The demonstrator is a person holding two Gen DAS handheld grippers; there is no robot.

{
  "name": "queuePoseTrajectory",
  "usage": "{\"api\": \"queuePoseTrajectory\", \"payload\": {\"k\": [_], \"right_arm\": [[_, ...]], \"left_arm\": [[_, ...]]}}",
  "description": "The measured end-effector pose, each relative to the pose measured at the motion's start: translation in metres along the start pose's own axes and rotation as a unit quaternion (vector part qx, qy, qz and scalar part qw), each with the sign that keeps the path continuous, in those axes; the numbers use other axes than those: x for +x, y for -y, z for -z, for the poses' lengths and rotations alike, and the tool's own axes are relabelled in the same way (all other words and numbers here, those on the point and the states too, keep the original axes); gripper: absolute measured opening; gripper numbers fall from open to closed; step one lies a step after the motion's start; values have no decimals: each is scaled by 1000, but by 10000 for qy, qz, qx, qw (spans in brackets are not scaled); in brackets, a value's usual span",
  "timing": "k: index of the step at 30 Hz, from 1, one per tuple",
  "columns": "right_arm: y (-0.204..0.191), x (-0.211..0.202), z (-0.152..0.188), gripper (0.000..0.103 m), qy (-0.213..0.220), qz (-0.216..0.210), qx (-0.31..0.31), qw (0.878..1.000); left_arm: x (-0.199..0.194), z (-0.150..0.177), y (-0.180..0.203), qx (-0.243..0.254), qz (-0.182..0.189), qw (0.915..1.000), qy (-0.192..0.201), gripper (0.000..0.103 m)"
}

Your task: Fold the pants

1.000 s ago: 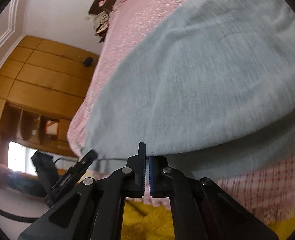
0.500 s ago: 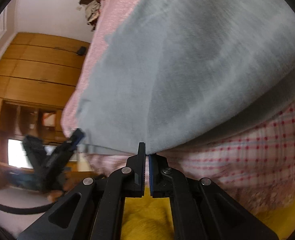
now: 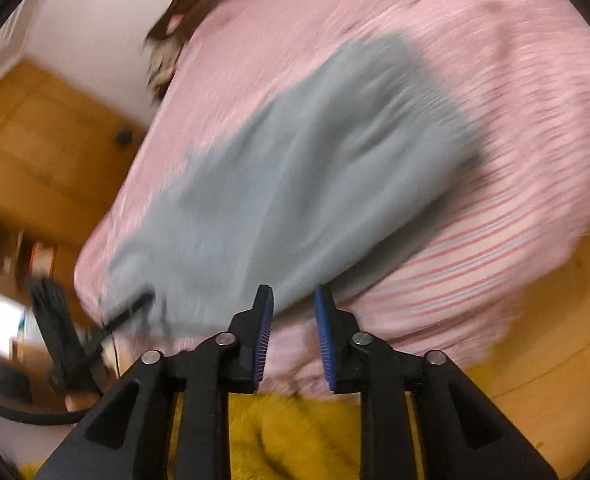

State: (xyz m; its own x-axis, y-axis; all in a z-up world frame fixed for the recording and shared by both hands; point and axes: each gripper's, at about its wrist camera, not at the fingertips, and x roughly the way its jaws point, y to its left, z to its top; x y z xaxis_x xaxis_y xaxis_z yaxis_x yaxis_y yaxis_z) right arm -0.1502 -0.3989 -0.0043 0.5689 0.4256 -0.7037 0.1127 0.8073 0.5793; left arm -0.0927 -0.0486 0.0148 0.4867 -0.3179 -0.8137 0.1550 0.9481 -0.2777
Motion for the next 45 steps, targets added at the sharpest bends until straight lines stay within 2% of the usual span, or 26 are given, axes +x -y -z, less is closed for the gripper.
{"api": "queuePoseTrajectory", "payload": {"k": [4,7,11,18,23,26,29,32,34,40,42,44,45], "right_arm": [[33,-21,-14,24,503,217,656,9963],[44,-20,-19,24,574,269,876,9941],[54,-15,-24,24,535,43,1124,9922],[42,-15,-26,25,650,-81,1076,9920],[39,-5,-37,29,719,221,1007,9921],[39,5,-43,29,708,210,1032,9919],[36,7,-46,7,901,337,1021,9901],[38,-3,-40,4,1130,181,1109,9872],[40,-6,-39,4,1174,258,1127,9863],[49,21,-39,4,825,606,1166,9879],[42,19,-42,10,802,726,1048,9886],[27,18,-48,21,780,1054,902,9873],[22,14,-48,21,809,1183,842,9861]], "left_arm": [[6,3,1,6,-54,10000,-77,37],[7,5,2,35,-104,9999,-124,37],[9,7,2,48,-152,9997,-168,37],[8,9,4,48,-175,9997,-168,37],[9,10,5,45,-210,9996,-172,37],[8,11,4,32,-191,9997,-173,37],[9,10,5,8,-187,9996,-189,37],[8,10,4,-3,-198,9996,-188,37],[9,10,5,-6,-216,9996,-187,37],[7,11,3,-19,-196,9996,-188,38],[1,11,0,-24,-182,9997,-174,38],[-5,9,-4,-53,-245,9996,-124,38],[-10,8,-8,-92,-270,9996,-67,38]]}}
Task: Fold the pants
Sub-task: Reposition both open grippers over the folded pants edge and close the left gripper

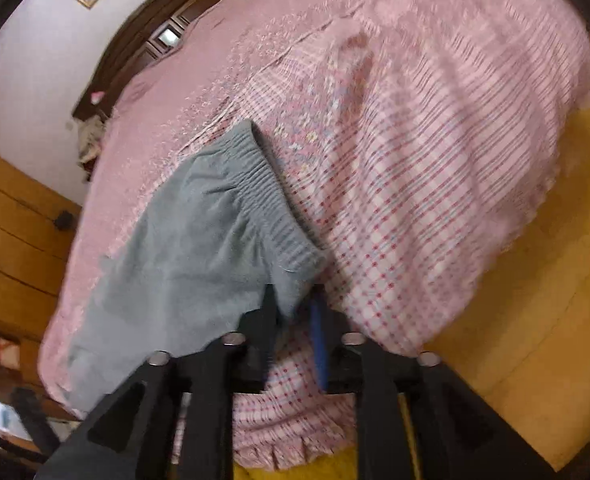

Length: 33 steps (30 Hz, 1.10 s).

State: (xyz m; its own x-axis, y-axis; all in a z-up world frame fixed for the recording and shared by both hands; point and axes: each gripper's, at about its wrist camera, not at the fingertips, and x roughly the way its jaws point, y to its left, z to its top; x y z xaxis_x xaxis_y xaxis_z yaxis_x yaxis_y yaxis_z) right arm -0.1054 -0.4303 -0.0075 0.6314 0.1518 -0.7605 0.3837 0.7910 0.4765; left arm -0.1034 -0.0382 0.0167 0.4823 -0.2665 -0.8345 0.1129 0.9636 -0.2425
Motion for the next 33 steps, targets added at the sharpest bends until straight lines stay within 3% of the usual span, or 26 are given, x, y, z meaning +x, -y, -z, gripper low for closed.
{"api": "queuePoseTrajectory", "payload": {"k": [7,12,17,24,33], "right_arm": [[-40,-25,3,21,284,98,-591,9978],[-88,-12,18,22,-62,-370,-1244,9915],[-126,28,36,22,-685,-725,-1522,9833],[-153,60,62,22,-1145,-804,-2002,9697],[-158,75,78,22,-1412,-797,-2029,9657]], "left_arm": [[-35,-3,-44,-515,-267,9976,390,38],[-49,-1,-78,-991,-524,9921,565,38],[-55,5,-93,-1197,-473,9899,590,37],[-61,8,-93,-1317,-481,9880,649,38],[-56,12,-103,-1528,-547,9848,614,37]]}}
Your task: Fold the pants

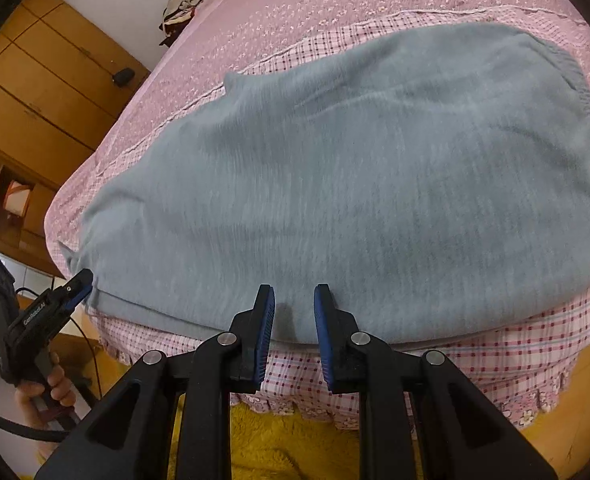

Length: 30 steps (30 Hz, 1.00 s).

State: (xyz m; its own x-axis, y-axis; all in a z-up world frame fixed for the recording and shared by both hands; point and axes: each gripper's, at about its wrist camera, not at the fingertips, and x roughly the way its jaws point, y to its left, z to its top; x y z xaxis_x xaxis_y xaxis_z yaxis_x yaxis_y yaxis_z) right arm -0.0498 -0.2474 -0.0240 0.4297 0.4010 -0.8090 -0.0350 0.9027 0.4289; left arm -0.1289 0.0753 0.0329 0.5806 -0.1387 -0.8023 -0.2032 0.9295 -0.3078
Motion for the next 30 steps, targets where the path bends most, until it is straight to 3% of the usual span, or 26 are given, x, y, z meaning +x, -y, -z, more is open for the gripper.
{"api": "queuePoseTrajectory", "payload": {"k": [11,16,18,19,20,26,30], "right_arm": [[1,1,0,22,-74,-52,-22,10000],[2,1,0,22,-81,-68,-17,9999],[0,1,1,22,-92,-77,-31,9999],[-1,1,2,22,-92,-76,-39,9999],[-2,0,2,22,-86,-79,-57,9999],[-4,-9,4,22,-8,-97,-124,9999],[-6,-15,5,22,59,-124,-216,9997]], "left_arm": [[1,-7,-9,-294,-136,9994,148,37],[7,-12,-2,-172,-96,9991,388,37],[10,-14,1,-100,-192,9987,458,29],[10,-14,3,-70,-189,9986,499,11],[7,-14,4,-47,-59,9986,528,6],[-30,-15,9,-59,366,9962,789,4],[-44,-15,8,157,204,9968,763,4]]}}
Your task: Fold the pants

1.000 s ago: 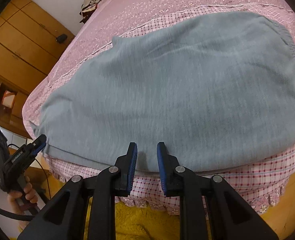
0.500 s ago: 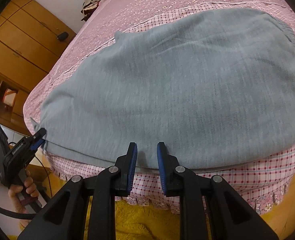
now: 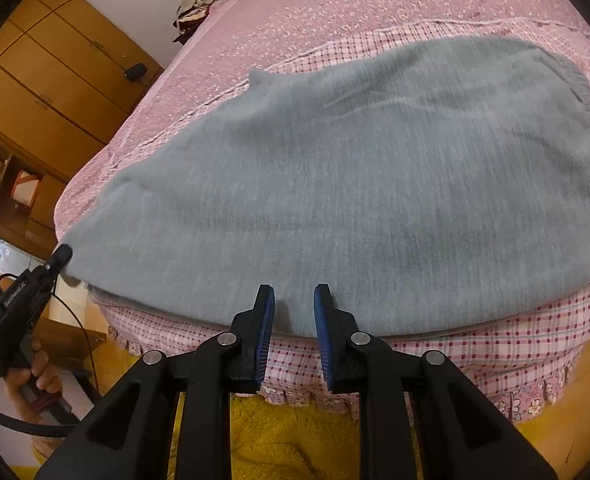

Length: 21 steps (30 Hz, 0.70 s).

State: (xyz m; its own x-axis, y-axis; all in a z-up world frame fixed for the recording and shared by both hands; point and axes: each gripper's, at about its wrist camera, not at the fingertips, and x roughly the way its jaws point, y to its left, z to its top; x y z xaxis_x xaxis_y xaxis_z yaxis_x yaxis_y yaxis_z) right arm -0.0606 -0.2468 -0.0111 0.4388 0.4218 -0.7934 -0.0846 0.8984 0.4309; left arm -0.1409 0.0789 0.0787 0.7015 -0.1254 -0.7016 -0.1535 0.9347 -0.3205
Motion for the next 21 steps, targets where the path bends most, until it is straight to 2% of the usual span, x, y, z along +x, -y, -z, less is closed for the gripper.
{"api": "queuePoseTrajectory", "payload": {"k": [5,8,12,16,21], "right_arm": [[-2,-1,2,22,-8,-22,-91,10000],[1,4,1,22,-102,-25,-52,9999],[5,19,-1,22,-321,-6,-24,9995],[17,35,0,22,-541,26,141,9984],[15,28,-4,22,-463,2,12,9989]], "left_arm": [[24,19,-13,-52,-179,9983,-551,4],[41,28,-17,65,-326,9967,-734,7],[37,28,-20,53,-163,9973,-707,8],[15,26,-33,-157,-100,9982,-574,29],[-11,20,-50,-169,-233,9988,-408,34]]}}
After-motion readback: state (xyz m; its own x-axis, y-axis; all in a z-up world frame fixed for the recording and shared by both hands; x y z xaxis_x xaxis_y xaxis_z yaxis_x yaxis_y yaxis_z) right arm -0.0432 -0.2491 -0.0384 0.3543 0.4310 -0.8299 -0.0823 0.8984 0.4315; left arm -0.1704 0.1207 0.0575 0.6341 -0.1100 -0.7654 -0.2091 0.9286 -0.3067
